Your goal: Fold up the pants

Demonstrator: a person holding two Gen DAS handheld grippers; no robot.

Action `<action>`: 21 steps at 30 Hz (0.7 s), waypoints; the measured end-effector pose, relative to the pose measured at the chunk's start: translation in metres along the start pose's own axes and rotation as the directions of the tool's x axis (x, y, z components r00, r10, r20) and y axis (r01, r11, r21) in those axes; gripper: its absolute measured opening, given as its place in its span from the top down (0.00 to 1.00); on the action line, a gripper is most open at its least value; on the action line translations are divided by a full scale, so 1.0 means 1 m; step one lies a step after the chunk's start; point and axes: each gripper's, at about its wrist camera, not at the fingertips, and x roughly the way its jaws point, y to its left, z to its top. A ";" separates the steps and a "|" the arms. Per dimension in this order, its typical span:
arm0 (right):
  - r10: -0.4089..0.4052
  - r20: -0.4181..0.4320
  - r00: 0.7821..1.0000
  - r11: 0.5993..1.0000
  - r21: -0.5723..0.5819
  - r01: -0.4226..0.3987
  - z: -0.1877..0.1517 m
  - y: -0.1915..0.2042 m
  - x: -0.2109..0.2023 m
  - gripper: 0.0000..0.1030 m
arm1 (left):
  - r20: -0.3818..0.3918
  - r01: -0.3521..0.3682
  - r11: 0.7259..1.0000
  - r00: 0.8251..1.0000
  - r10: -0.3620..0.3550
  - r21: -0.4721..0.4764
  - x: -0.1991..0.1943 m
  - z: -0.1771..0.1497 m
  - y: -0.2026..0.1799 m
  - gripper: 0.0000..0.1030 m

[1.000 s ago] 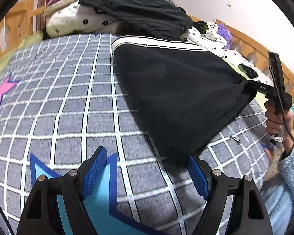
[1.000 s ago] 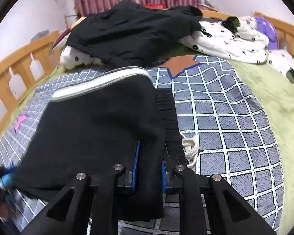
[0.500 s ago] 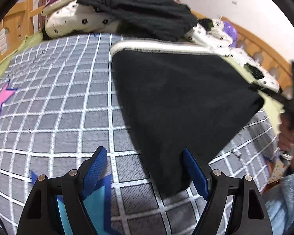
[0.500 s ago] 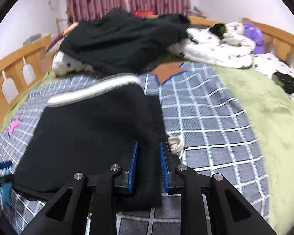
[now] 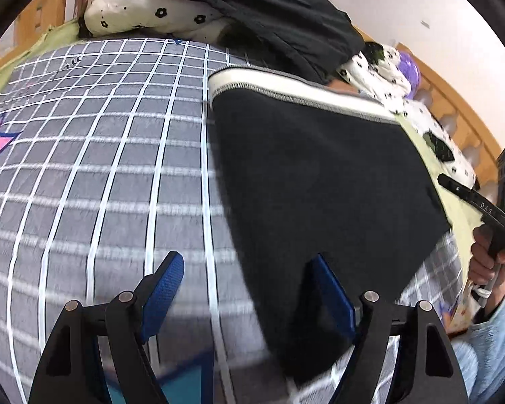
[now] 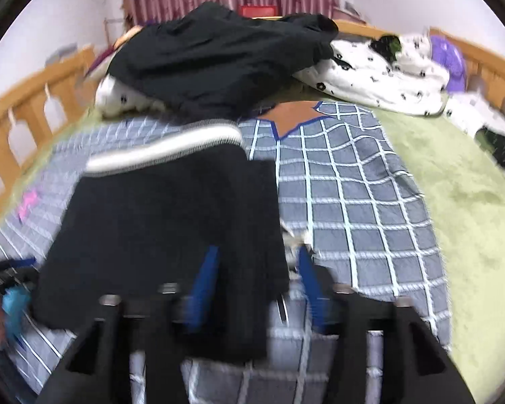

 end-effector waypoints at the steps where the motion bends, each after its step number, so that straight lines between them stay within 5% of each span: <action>1: 0.034 -0.005 0.999 0.999 0.024 -0.034 0.007 -0.003 0.006 0.40 | 0.002 0.017 1.000 1.000 -0.017 -0.009 0.004 0.008 0.000 0.25; 6: 0.095 -0.132 0.987 0.994 0.074 -0.086 0.029 -0.006 0.062 0.39 | -0.009 0.042 0.999 0.999 -0.042 -0.024 0.031 0.033 -0.001 0.28; 10: 0.119 -0.192 0.974 0.992 0.073 -0.107 0.025 -0.008 0.089 0.24 | -0.037 0.106 0.991 0.993 -0.110 -0.085 0.060 0.040 0.007 0.31; 12: 0.157 -0.199 0.967 0.986 0.086 -0.143 0.027 -0.010 0.096 0.24 | -0.031 0.132 0.989 0.990 -0.134 -0.072 0.065 0.043 0.002 0.43; 14: 0.185 -0.207 0.961 0.982 0.085 -0.170 0.027 -0.008 0.102 0.30 | -0.027 0.160 0.980 0.986 -0.164 -0.122 0.071 0.047 0.003 0.49; 17: 0.217 -0.214 0.952 0.974 0.108 -0.197 0.027 -0.007 0.104 0.37 | -0.043 0.182 0.971 0.981 -0.191 -0.155 0.069 0.054 0.006 0.71; 18: 0.240 -0.212 0.947 0.967 0.141 -0.213 0.029 -0.010 0.099 0.46 | -0.023 0.200 0.967 0.978 -0.206 -0.158 0.058 0.057 0.008 0.81; 21: 0.322 -0.112 0.940 0.927 0.239 -0.289 0.035 -0.017 0.068 0.76 | -0.002 0.237 0.962 0.971 -0.240 -0.136 0.037 0.066 0.007 0.86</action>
